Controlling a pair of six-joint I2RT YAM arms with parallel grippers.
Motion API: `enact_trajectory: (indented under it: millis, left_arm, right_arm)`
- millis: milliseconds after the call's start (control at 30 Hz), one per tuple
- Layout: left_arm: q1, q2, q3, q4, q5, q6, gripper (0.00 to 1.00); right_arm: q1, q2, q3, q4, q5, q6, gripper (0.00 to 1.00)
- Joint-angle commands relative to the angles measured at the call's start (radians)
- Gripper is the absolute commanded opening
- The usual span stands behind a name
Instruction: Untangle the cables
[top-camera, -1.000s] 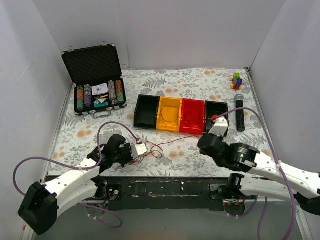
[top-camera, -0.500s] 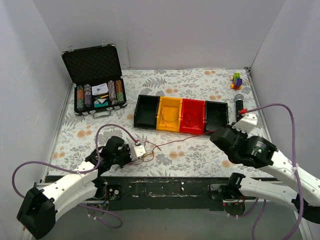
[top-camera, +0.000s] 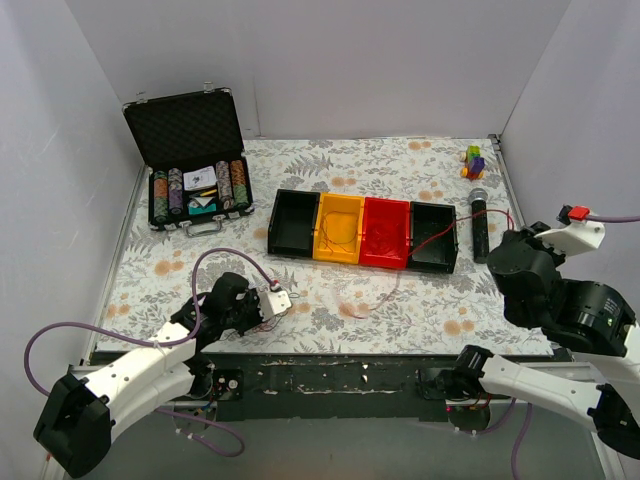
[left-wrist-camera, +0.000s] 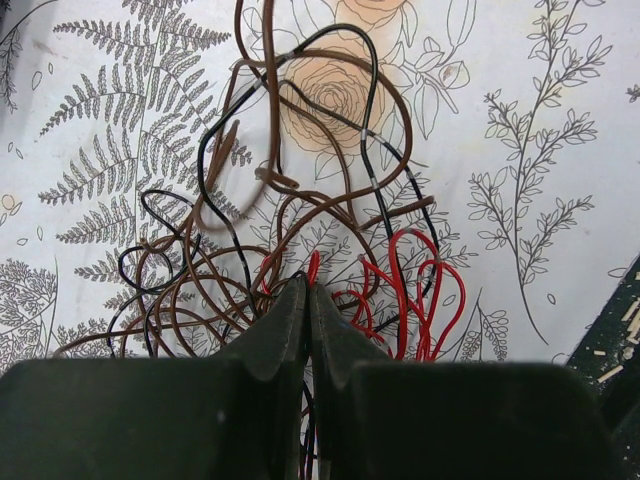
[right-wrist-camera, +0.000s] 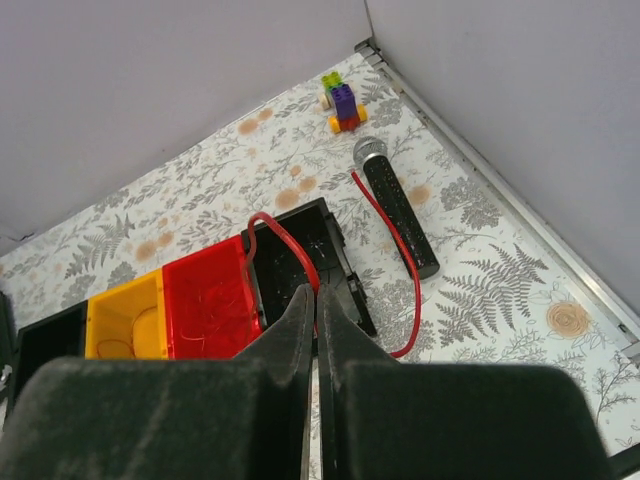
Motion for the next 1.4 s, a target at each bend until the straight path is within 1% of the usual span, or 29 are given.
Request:
enact_trajectory:
  millis: [0,33,67,100,133,233,267,333,367,433,533,667,767,800,967,1133,1167,1200,1300,1367]
  left_arm:
    - [0.003,-0.002,0.006,-0.055,-0.031,0.008,0.00]
    - [0.003,-0.002,0.011,-0.060,-0.033,0.007,0.00]
    - [0.003,-0.001,0.012,-0.061,-0.033,0.008,0.00]
    - [0.003,-0.001,0.014,-0.060,-0.030,0.010,0.00]
    - [0.003,-0.001,0.015,-0.055,-0.030,0.010,0.00]
    - [0.003,0.004,0.025,-0.048,-0.023,0.005,0.00]
    - [0.005,0.004,0.028,-0.049,-0.023,0.002,0.00]
    - [0.005,0.004,0.035,-0.049,-0.026,0.004,0.00]
    - [0.003,0.002,0.038,-0.049,-0.026,0.005,0.00]
    - [0.005,0.005,0.040,-0.049,-0.031,0.007,0.00]
    - [0.005,0.002,0.045,-0.048,-0.026,0.005,0.00]
    - [0.005,-0.009,0.046,-0.043,-0.023,0.005,0.00]
    - [0.005,-0.012,0.043,-0.044,-0.022,0.005,0.00]
    - [0.005,-0.013,0.043,-0.044,-0.020,0.005,0.00]
    - [0.005,-0.015,0.048,-0.048,-0.020,0.008,0.00]
    - [0.005,-0.012,0.058,-0.051,-0.022,0.015,0.00]
    - [0.005,-0.012,0.060,-0.051,-0.020,0.013,0.00]
    - [0.005,-0.013,0.060,-0.052,-0.020,0.012,0.00]
    - [0.007,-0.018,0.062,-0.061,-0.016,0.008,0.00]
    - [0.010,-0.019,0.060,-0.064,-0.016,0.007,0.00]
  right_arm:
    - [-0.009,-0.001,0.039,-0.021,0.125,-0.010,0.01]
    - [-0.006,-0.006,0.031,0.033,0.121,-0.067,0.01]
    - [-0.007,-0.024,-0.001,0.176,0.102,-0.203,0.01]
    - [-0.009,-0.035,-0.045,0.278,0.072,-0.329,0.01]
    - [-0.007,-0.032,-0.073,0.316,0.024,-0.350,0.01]
    - [-0.007,0.006,-0.162,0.337,-0.117,-0.304,0.01]
    - [-0.007,0.023,-0.200,0.359,-0.202,-0.299,0.01]
    - [-0.007,0.046,-0.277,0.428,-0.318,-0.307,0.01]
    - [-0.006,0.056,-0.306,0.454,-0.364,-0.304,0.01]
    - [-0.007,0.071,-0.331,0.468,-0.395,-0.287,0.01]
    - [-0.007,0.056,-0.317,0.474,-0.360,-0.287,0.01]
    - [-0.007,0.039,-0.280,0.491,-0.308,-0.341,0.01]
    - [-0.007,0.053,-0.208,0.483,-0.265,-0.396,0.01]
    - [-0.007,0.050,-0.188,0.507,-0.246,-0.444,0.01]
    - [-0.007,0.048,-0.069,0.714,-0.147,-0.690,0.01]
    - [-0.007,0.069,0.045,0.941,-0.090,-0.934,0.01]
    - [-0.007,0.077,0.054,0.987,-0.081,-0.953,0.01]
    - [-0.007,0.083,0.063,1.035,-0.077,-1.023,0.01]
    - [-0.007,0.100,0.082,1.136,-0.093,-1.117,0.01]
    - [-0.007,0.126,0.111,1.166,-0.091,-1.140,0.01]
